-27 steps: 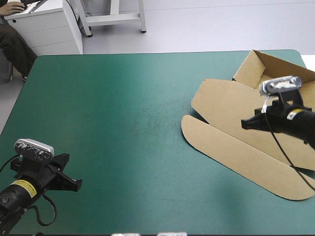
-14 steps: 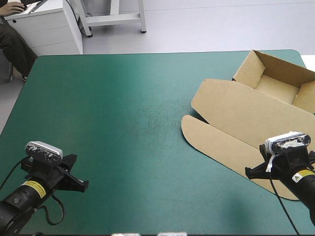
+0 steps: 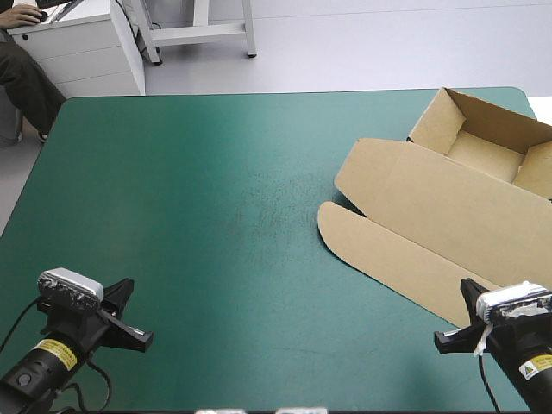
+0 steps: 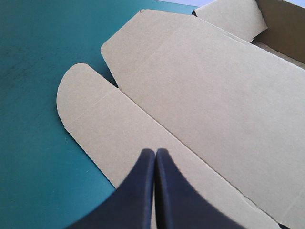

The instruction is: Fold the box

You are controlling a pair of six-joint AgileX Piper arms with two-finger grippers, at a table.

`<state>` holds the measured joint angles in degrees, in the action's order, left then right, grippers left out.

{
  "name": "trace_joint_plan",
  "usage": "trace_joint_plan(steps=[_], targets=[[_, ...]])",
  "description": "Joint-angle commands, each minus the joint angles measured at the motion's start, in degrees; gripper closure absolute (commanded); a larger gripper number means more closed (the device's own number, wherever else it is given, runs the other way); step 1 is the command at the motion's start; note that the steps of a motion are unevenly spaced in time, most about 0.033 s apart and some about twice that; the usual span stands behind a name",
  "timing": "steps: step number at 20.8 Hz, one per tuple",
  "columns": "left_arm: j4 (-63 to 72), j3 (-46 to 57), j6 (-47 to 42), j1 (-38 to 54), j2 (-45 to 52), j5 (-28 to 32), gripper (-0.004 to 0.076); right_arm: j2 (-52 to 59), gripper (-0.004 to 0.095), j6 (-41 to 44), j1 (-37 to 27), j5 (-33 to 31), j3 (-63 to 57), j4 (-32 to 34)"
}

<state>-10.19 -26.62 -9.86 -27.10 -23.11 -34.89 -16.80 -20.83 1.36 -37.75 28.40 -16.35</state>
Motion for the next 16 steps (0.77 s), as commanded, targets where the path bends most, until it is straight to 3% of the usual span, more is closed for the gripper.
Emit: trace_joint_plan(steps=[1, 8, 16], targets=[[-0.09, -0.15, -0.2, -0.19, 3.0, 4.86, 0.0734, 2.7, 0.0927, 0.47, 0.19, 4.2, 0.41, -1.1], [-0.09, 3.66, -0.41, -0.19, 9.85, 5.47, 0.0734, 9.43, 0.0928, 3.27, 0.19, 4.2, -3.92, -0.85], [0.01, 3.12, -0.41, -0.19, 10.64, 3.02, 0.0734, 11.56, 0.0928, 4.59, 0.19, 2.99, -4.53, -0.85]])
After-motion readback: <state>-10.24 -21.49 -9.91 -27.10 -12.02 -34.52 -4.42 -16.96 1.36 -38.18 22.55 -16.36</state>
